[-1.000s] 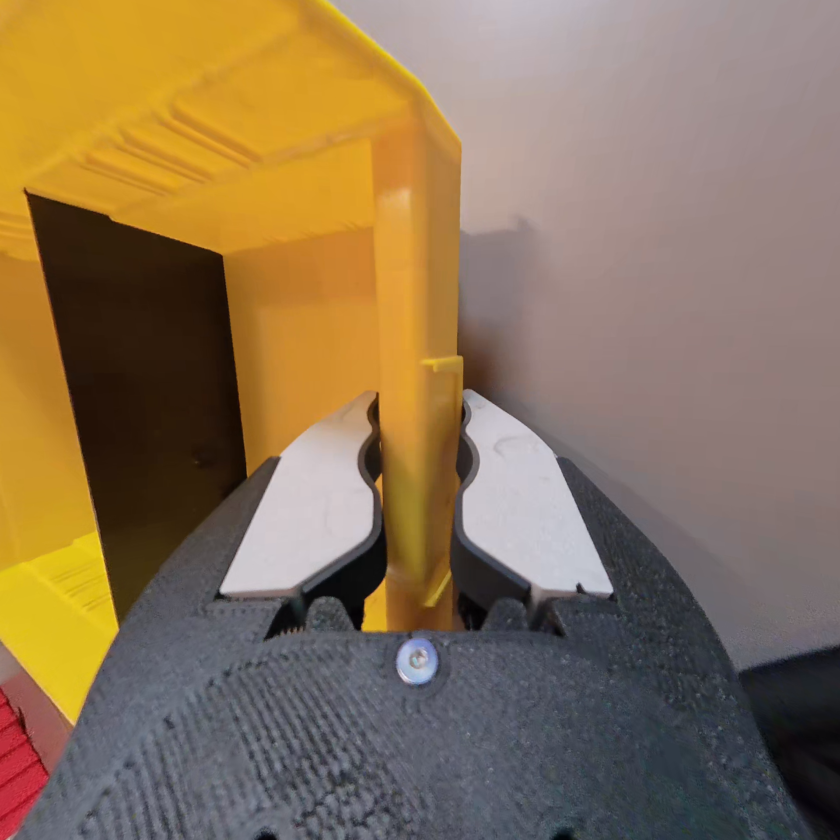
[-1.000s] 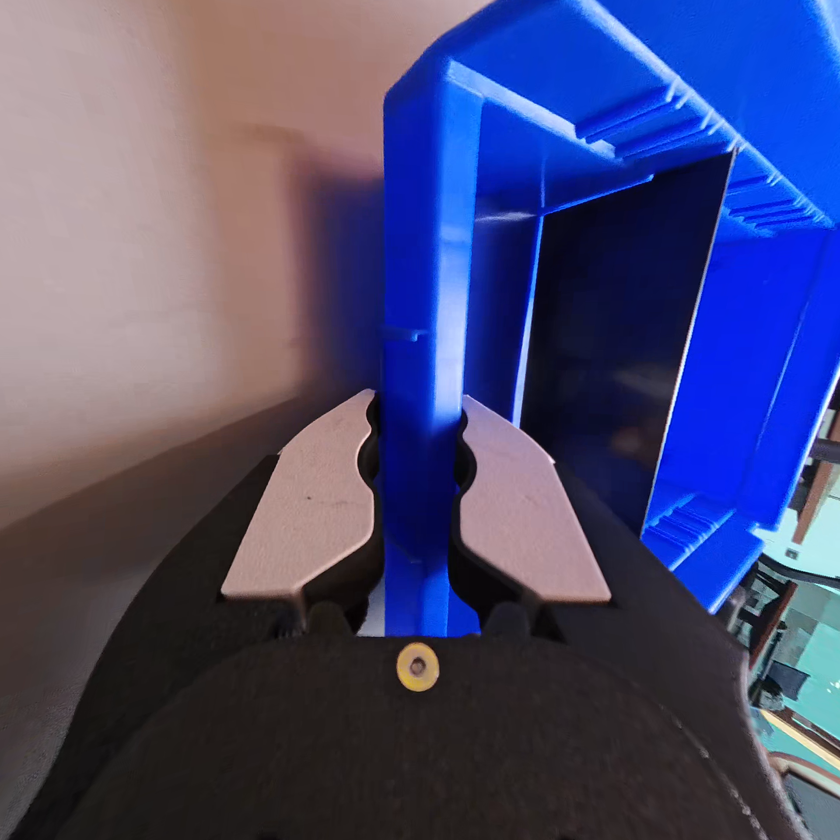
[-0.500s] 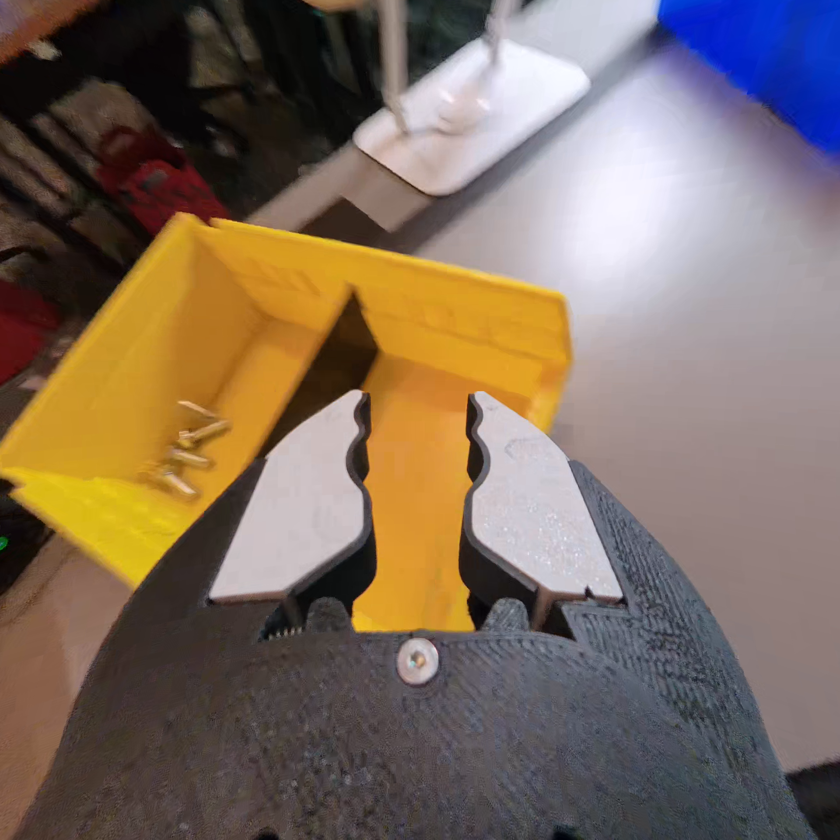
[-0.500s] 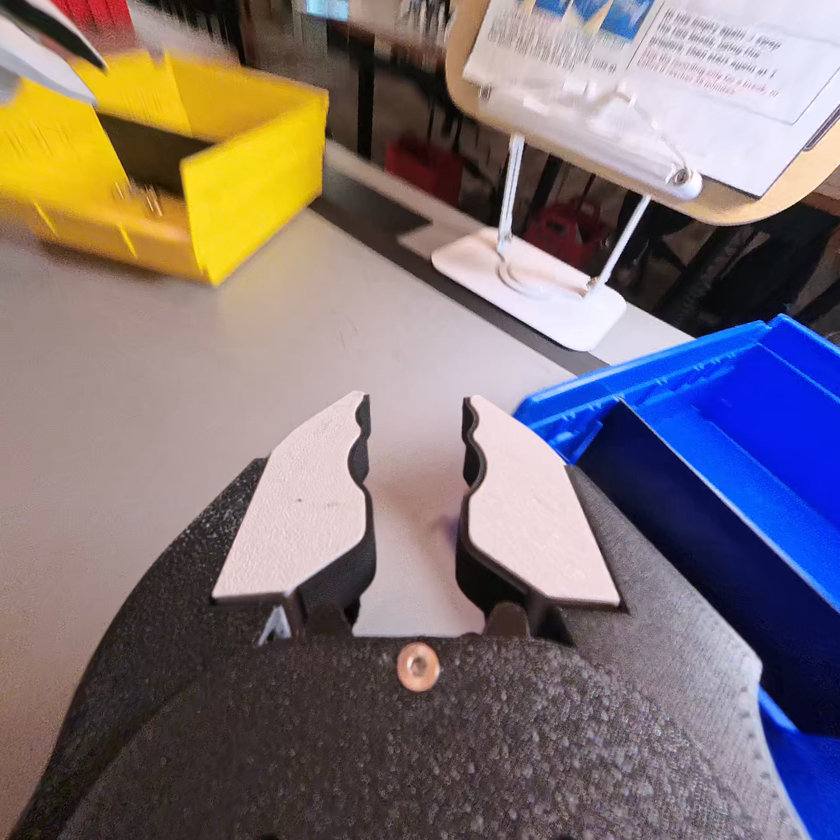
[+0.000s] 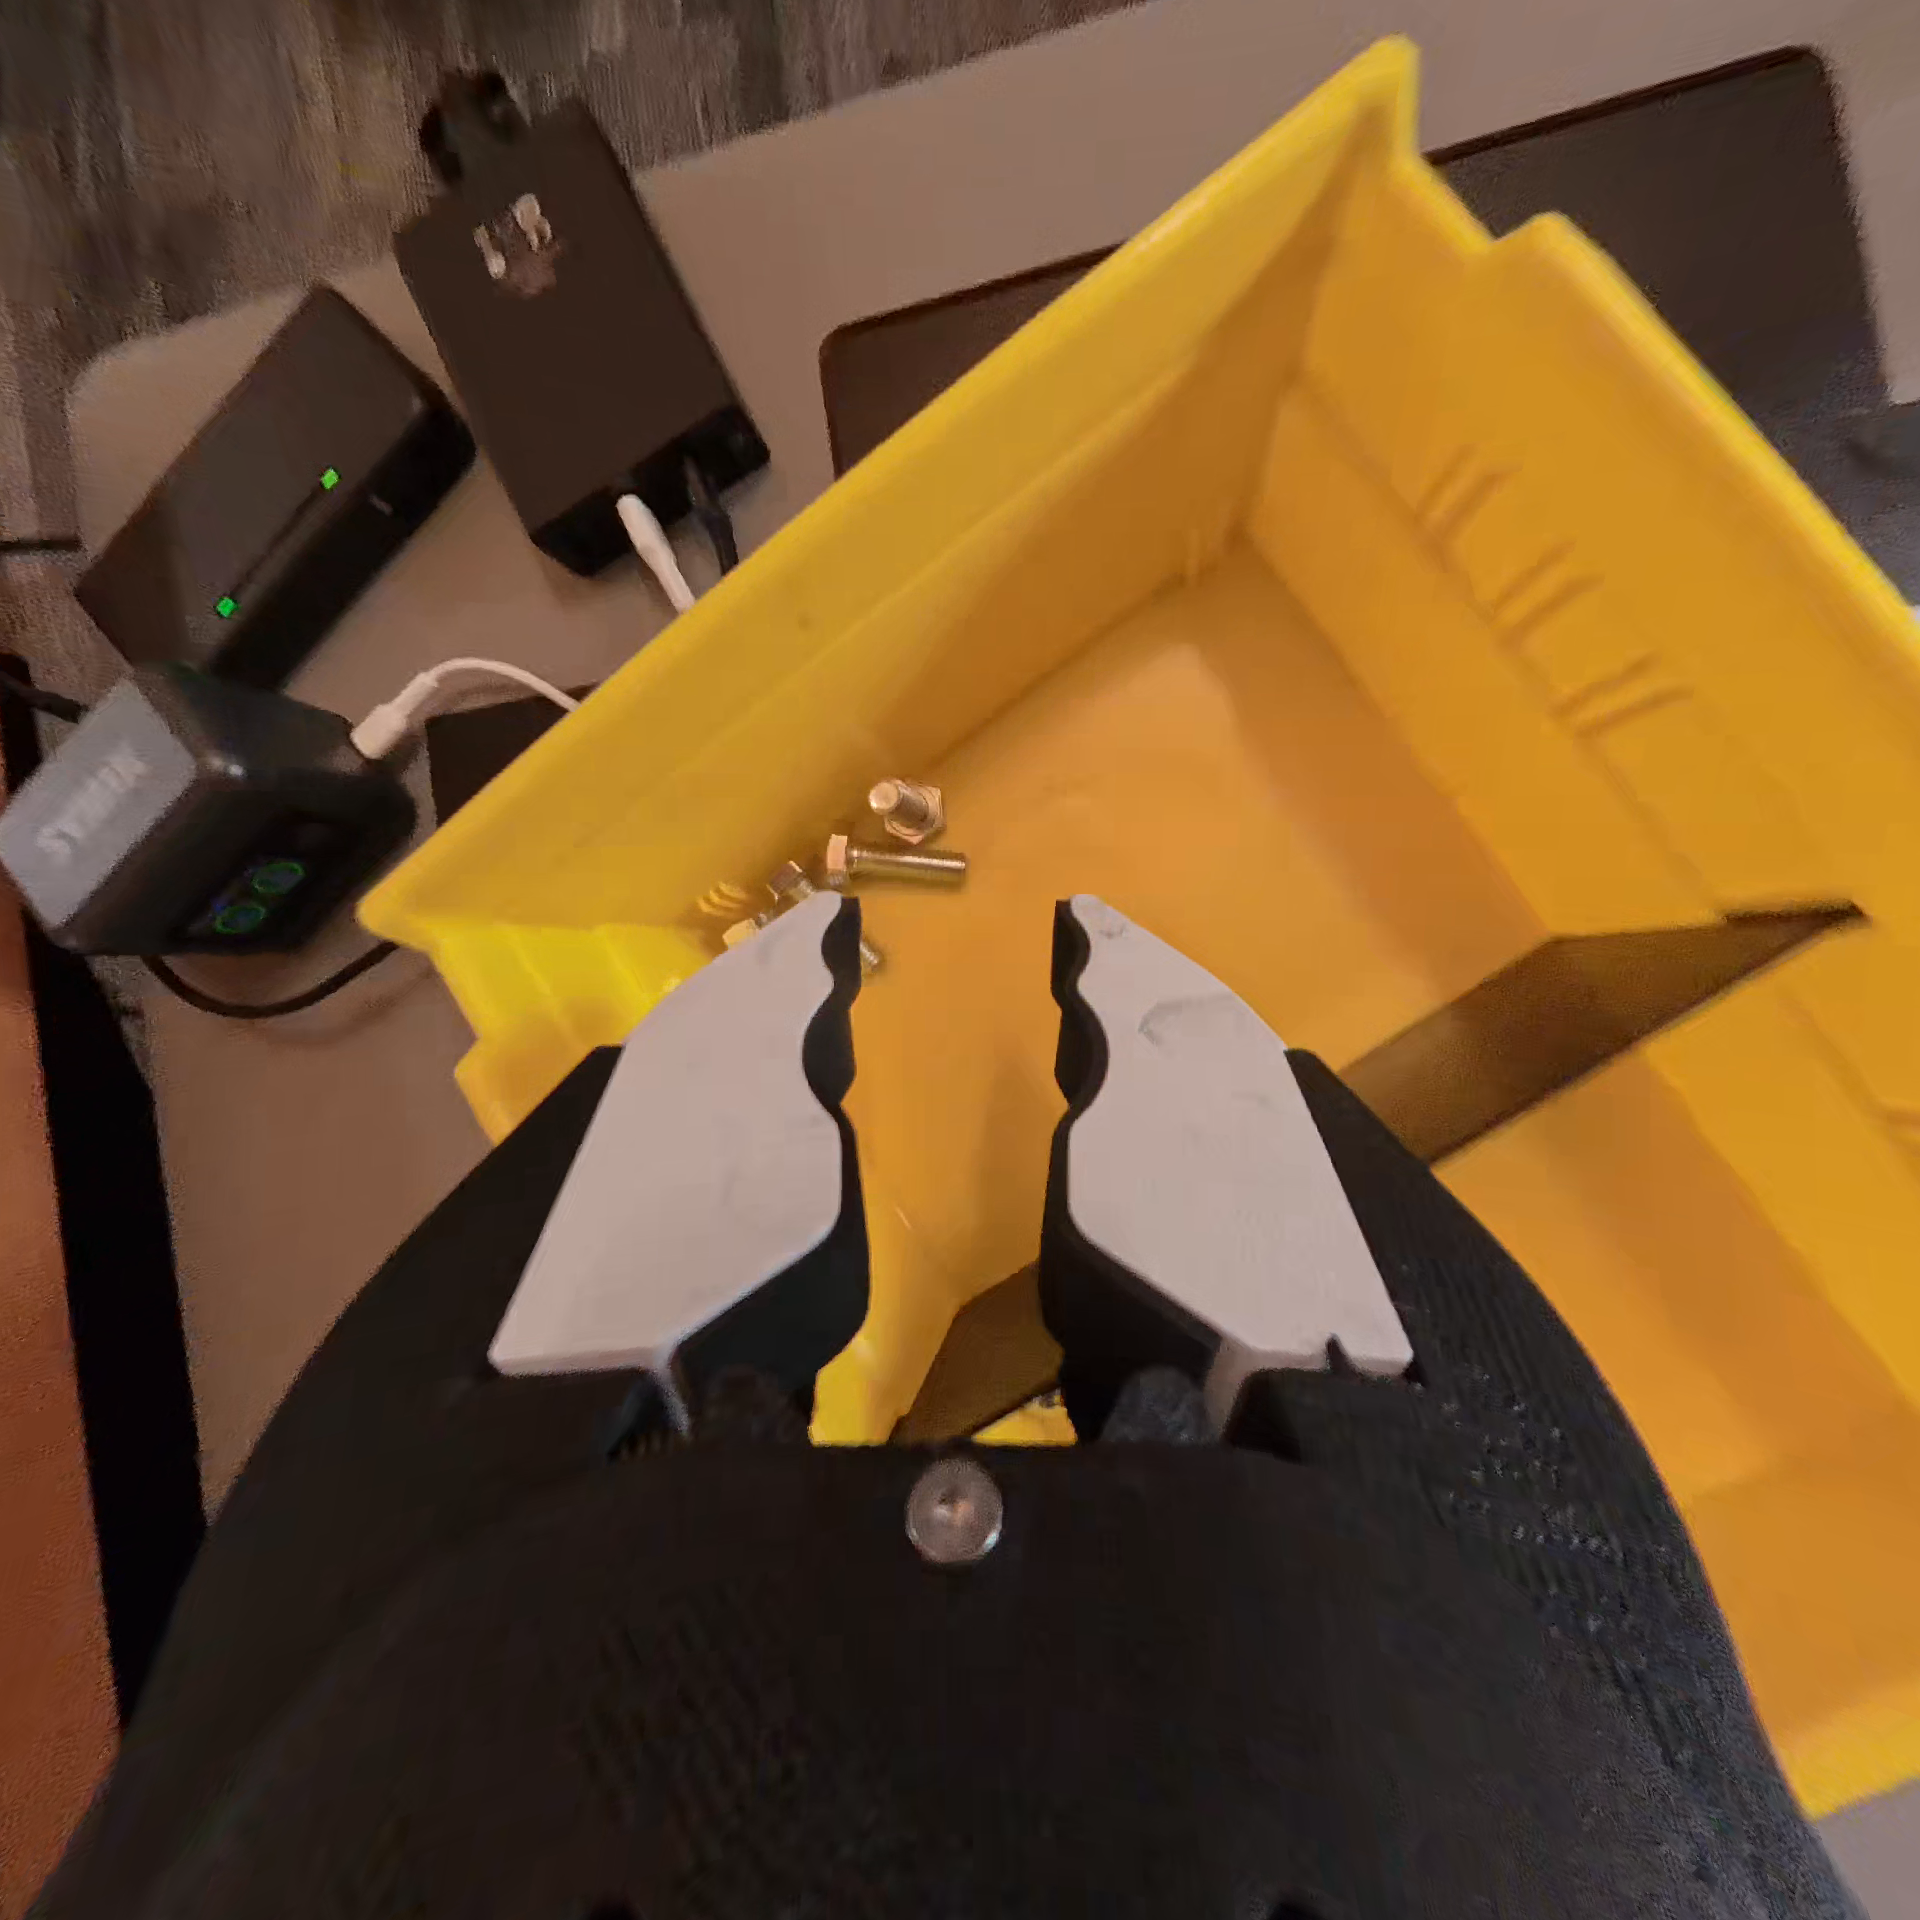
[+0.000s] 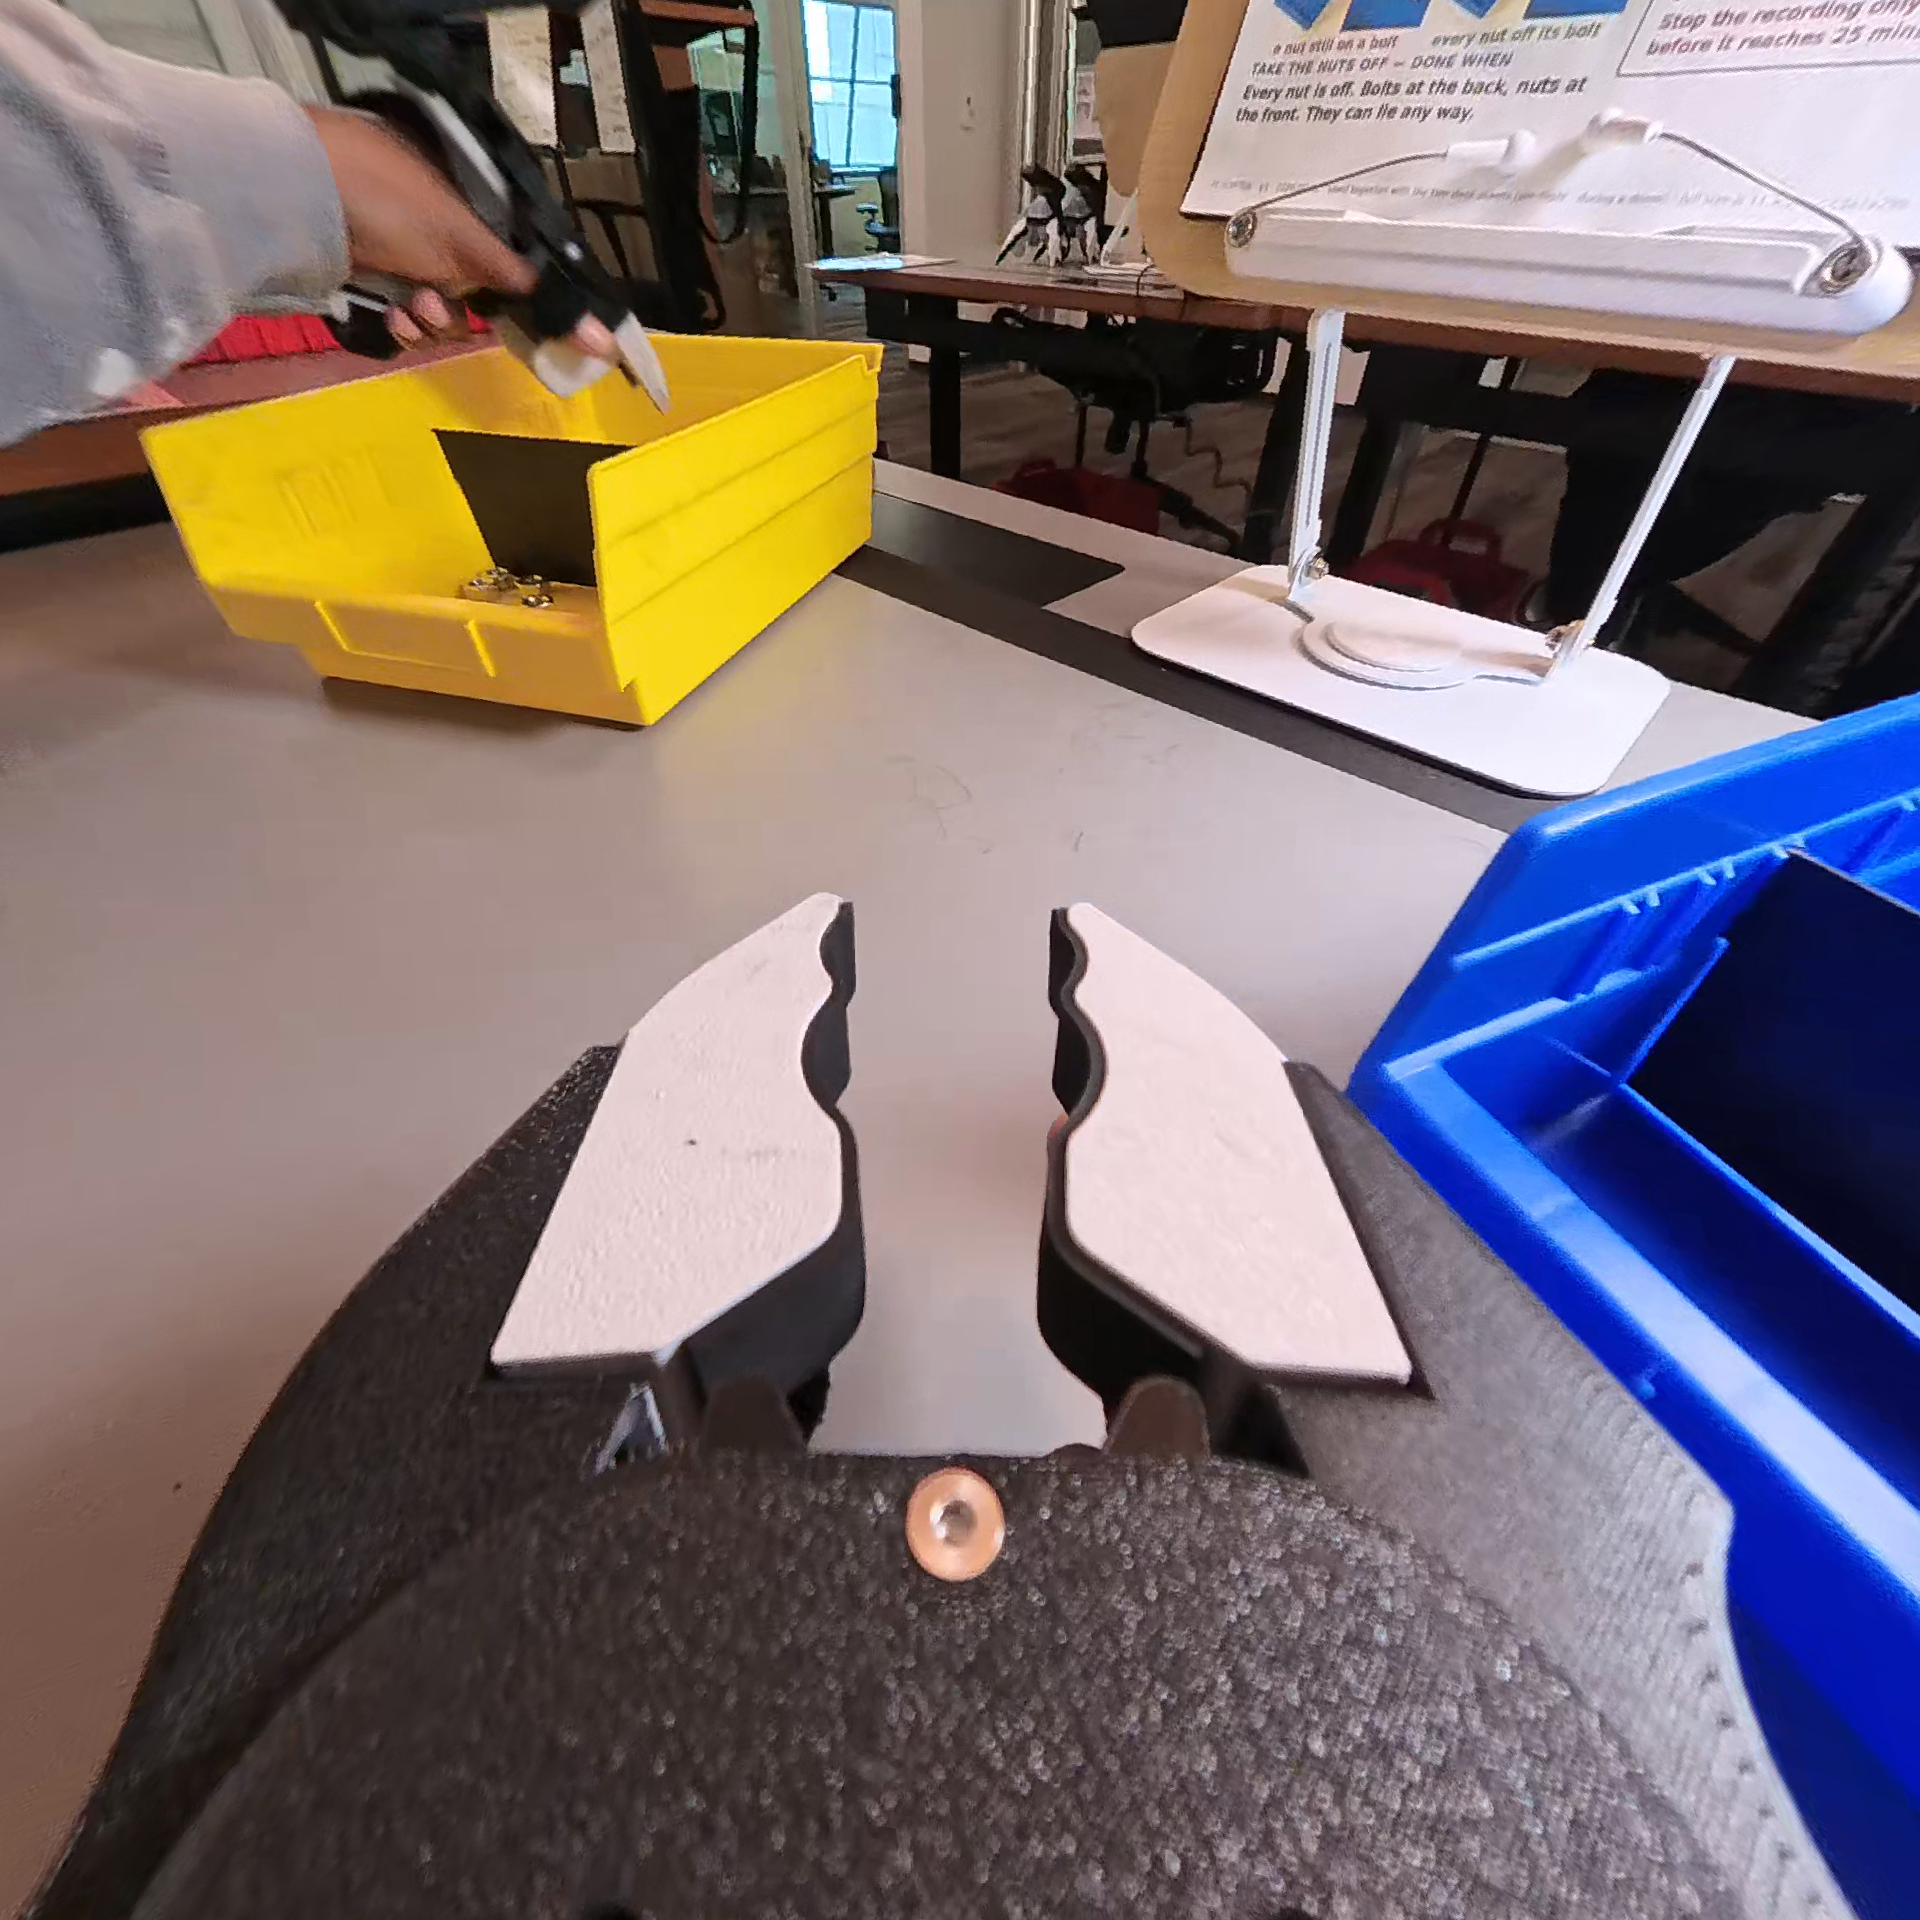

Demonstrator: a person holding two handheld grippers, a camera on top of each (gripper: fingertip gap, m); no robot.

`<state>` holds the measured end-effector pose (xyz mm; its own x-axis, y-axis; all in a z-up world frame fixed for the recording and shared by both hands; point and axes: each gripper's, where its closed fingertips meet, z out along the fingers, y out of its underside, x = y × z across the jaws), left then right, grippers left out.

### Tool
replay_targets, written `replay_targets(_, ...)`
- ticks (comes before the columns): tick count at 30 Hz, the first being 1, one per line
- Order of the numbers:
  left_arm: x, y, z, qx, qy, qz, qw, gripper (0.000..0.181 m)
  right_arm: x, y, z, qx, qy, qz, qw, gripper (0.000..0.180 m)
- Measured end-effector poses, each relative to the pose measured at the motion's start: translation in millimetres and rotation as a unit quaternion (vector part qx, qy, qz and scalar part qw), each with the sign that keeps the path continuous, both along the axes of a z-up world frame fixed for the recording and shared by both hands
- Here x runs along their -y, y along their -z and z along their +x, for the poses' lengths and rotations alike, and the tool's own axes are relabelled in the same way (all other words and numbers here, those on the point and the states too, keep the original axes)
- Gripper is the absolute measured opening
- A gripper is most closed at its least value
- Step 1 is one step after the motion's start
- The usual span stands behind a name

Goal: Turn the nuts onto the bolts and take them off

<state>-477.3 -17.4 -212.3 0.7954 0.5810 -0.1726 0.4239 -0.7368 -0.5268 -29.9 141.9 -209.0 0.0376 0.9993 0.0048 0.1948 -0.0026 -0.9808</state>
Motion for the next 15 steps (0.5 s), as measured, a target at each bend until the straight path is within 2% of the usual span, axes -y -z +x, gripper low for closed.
replay_targets(1, -2.6, 7.5, -3.7, 0.014, -0.014, -0.007, 1.0, 0.036, 0.7, -0.4, 0.3, -0.001, -0.001, 0.003, 1.0, 0.035)
replay_targets(5, -10.6, 30.0, -20.7, 0.031, -0.055, -0.027, 0.998, 0.035, 0.0, -0.3, 3.0, -0.002, 0.0, 0.022, 1.0, 0.033)
replay_targets(10, -14.9, 49.5, -33.3, 0.041, -0.074, -0.05, 0.995, 0.033, -3.9, 0.0, 4.4, -0.006, -0.001, 0.004, 1.0, 0.031)
replay_targets(12, -17.0, 53.5, -35.3, 0.04, -0.071, -0.055, 0.995, 0.028, -5.0, 0.0, 4.0, -0.008, -0.002, -0.003, 1.0, 0.031)
replay_targets(15, -29.2, 51.8, -31.5, 0.052, -0.053, -0.024, 0.997, 0.011, -5.5, 1.1, 3.1, -0.008, -0.004, -0.011, 1.0, 0.03)
